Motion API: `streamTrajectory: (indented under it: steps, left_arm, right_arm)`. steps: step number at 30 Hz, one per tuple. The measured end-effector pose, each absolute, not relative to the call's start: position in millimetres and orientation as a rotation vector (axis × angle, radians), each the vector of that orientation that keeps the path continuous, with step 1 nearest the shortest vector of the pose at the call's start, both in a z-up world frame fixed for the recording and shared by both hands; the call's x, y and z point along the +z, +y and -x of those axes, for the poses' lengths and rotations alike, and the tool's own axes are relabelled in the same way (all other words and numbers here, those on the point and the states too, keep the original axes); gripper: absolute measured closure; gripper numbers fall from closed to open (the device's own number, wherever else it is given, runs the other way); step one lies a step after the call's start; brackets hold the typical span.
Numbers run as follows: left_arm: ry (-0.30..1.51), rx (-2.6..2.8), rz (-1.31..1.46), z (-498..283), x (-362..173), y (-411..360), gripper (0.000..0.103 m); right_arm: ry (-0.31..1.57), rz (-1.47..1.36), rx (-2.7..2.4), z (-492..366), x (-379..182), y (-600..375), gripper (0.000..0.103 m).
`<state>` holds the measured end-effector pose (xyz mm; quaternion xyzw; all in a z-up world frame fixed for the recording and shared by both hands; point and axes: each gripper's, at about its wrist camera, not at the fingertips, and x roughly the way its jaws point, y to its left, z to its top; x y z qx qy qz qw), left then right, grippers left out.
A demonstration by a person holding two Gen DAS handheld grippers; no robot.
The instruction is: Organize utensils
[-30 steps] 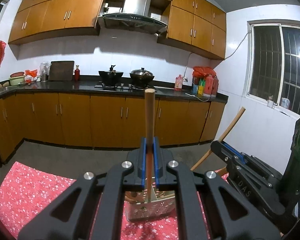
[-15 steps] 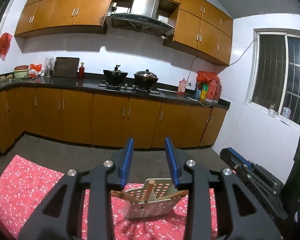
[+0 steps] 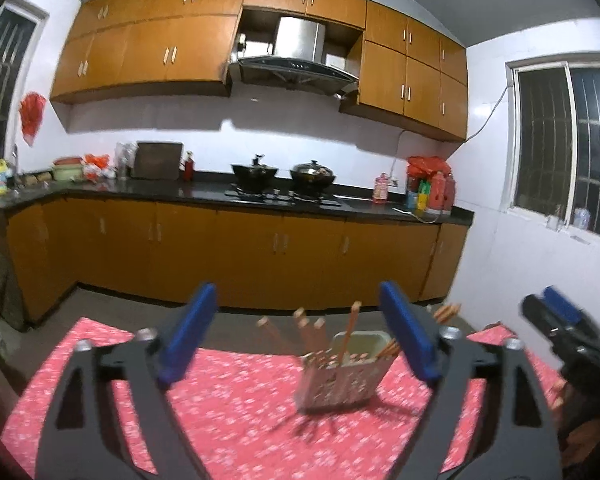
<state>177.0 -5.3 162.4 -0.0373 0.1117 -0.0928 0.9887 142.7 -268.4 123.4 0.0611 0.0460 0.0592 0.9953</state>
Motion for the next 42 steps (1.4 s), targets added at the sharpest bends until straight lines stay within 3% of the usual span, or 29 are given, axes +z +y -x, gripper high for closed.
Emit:
streamTrajectory:
  steps: [3,18,42]
  left_arm:
    - [0.196,-0.154,0.018,-146.0,151.4,-3.1,0.004]
    - [0.202,-0.025,-0.059,-35.7,71.7,-13.6,0.004]
    - [0.357,-0.024,-0.036,12.3,-17.1,-21.8,0.004]
  right_arm:
    - [0.096,-0.089,0.089,-121.6,113.6,-261.7,0.002]
    - [0.223,-0.049,0.008,-44.9,40.2,-232.7,0.002]
    - [0.316,-0.011,0.001,6.1,-29.9,-230.6,0.002]
